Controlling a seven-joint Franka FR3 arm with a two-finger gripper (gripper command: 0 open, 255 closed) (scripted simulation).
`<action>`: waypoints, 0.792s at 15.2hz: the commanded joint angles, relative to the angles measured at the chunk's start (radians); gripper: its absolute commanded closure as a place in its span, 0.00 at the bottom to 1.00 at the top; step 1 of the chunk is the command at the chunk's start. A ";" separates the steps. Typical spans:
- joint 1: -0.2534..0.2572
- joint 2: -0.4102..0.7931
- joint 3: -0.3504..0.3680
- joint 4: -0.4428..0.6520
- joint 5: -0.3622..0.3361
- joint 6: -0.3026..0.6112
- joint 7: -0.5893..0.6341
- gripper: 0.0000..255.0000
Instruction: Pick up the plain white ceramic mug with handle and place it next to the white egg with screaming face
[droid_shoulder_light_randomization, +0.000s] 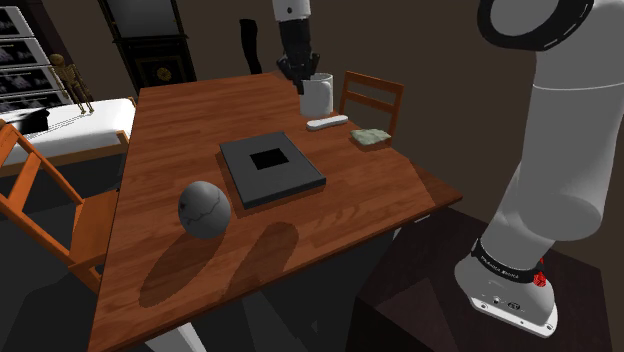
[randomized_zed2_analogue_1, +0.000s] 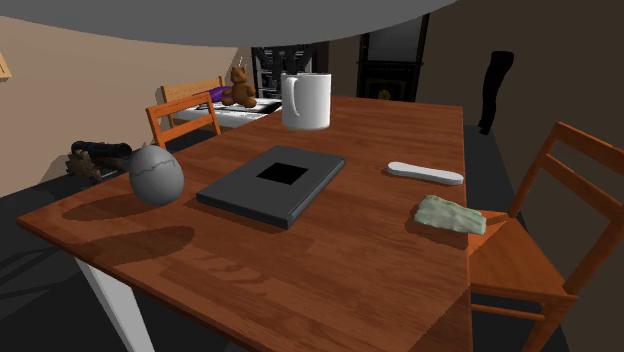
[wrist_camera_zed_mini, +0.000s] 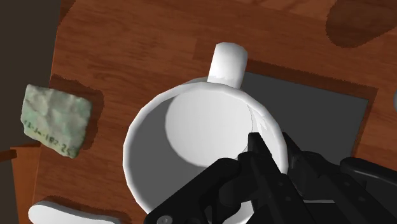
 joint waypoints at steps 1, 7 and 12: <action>0.029 -0.022 0.017 -0.030 0.003 0.010 0.047 1.00; 0.111 -0.032 0.068 -0.046 0.013 0.022 0.181 1.00; 0.182 -0.010 0.111 -0.018 0.018 0.022 0.293 1.00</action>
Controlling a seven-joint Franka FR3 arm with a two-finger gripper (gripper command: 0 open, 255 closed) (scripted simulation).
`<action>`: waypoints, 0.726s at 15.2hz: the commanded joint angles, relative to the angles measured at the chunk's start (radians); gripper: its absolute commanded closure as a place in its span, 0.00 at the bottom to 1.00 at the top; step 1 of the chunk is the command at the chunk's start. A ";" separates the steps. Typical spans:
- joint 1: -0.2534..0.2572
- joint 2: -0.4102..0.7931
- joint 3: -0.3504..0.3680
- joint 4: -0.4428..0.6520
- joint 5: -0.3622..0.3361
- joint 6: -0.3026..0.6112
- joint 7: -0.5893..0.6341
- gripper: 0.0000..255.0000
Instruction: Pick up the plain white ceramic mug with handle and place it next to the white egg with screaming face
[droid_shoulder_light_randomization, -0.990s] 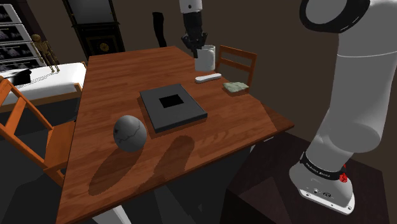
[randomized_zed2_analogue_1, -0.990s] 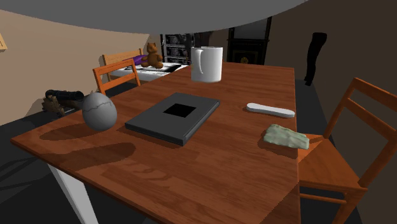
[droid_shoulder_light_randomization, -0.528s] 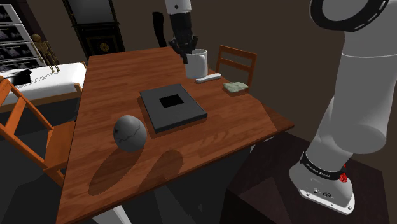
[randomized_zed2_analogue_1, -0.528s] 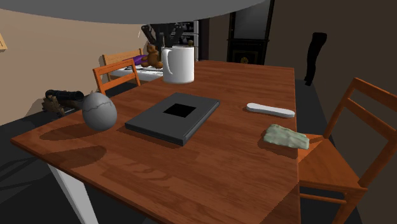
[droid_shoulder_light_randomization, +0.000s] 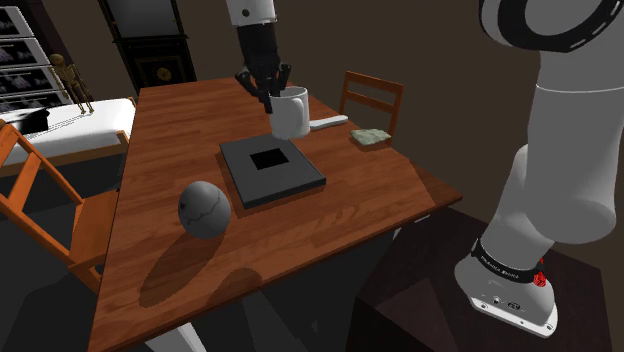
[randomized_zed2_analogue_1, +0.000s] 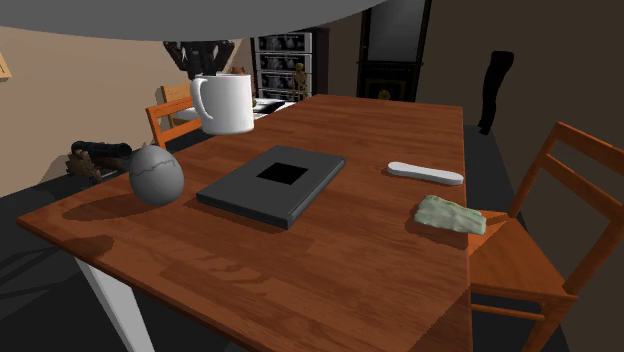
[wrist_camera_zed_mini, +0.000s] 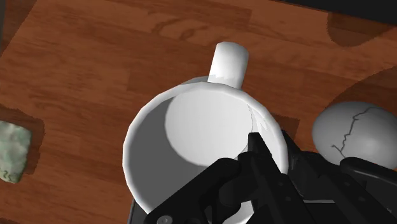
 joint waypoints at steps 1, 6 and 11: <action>0.031 0.015 0.018 0.016 0.001 0.003 0.050 1.00; 0.107 0.072 0.057 0.094 -0.002 -0.011 0.162 1.00; 0.191 0.164 0.090 0.226 -0.015 -0.044 0.273 1.00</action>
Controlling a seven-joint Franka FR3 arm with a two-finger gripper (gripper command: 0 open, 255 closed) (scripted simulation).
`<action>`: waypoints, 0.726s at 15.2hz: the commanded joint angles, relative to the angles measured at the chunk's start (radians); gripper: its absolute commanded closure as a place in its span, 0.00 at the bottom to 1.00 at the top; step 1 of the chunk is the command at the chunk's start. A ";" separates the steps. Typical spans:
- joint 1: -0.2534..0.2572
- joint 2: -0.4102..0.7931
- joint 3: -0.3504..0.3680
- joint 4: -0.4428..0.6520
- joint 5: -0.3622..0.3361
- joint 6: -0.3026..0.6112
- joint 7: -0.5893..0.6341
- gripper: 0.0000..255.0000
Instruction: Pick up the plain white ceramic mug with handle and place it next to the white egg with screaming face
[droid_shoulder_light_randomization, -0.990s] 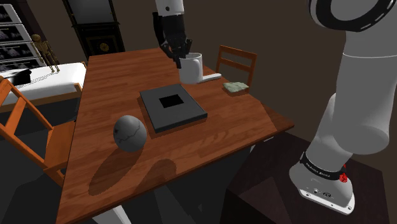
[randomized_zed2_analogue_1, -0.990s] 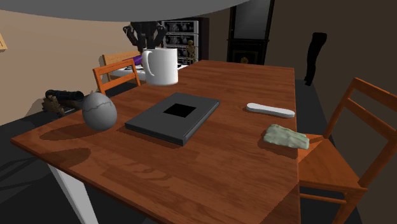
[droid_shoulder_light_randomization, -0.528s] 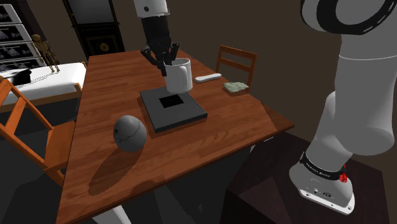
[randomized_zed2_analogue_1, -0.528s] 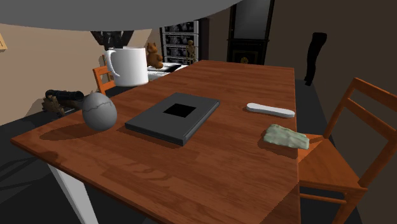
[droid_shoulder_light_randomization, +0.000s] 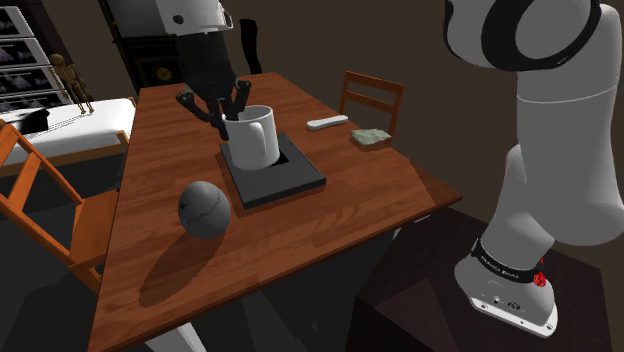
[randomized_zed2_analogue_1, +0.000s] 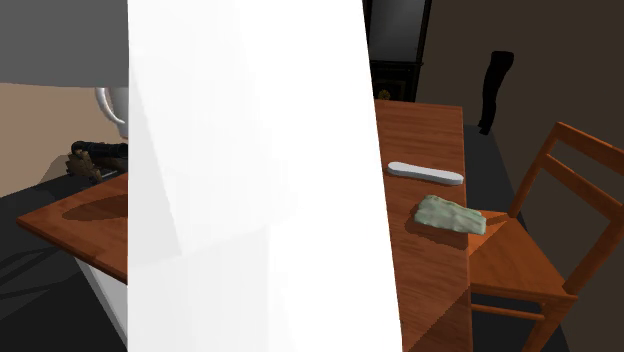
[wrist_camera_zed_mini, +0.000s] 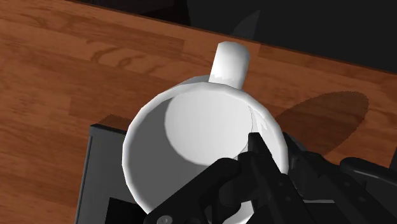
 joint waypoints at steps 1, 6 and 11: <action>0.039 0.046 0.013 0.069 -0.007 -0.019 0.049 1.00; 0.143 0.206 0.032 0.322 -0.035 -0.104 0.150 1.00; 0.124 0.146 0.033 0.152 -0.024 0.005 0.140 1.00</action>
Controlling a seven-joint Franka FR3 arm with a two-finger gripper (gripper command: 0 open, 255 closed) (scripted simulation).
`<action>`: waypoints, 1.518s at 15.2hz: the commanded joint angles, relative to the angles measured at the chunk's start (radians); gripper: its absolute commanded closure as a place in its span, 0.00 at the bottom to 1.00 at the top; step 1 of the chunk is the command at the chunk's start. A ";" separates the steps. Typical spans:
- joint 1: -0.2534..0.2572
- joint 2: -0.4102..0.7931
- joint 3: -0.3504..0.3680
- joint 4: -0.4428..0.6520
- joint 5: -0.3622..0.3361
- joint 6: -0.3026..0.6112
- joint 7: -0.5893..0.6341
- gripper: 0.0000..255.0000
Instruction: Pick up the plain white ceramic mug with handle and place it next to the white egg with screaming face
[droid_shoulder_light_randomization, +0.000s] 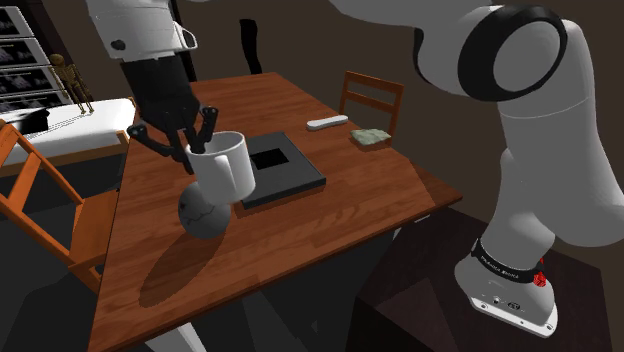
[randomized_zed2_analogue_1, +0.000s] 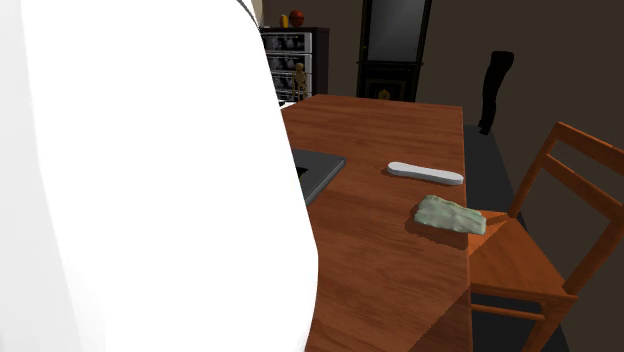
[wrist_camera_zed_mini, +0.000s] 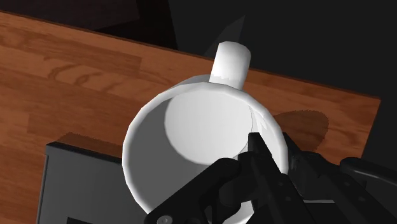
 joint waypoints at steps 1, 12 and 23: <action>-0.006 -0.020 0.000 -0.062 0.003 0.043 -0.003 1.00; -0.023 -0.066 -0.001 -0.285 0.011 0.219 -0.019 1.00; -0.029 -0.065 -0.004 -0.432 0.012 0.365 -0.030 1.00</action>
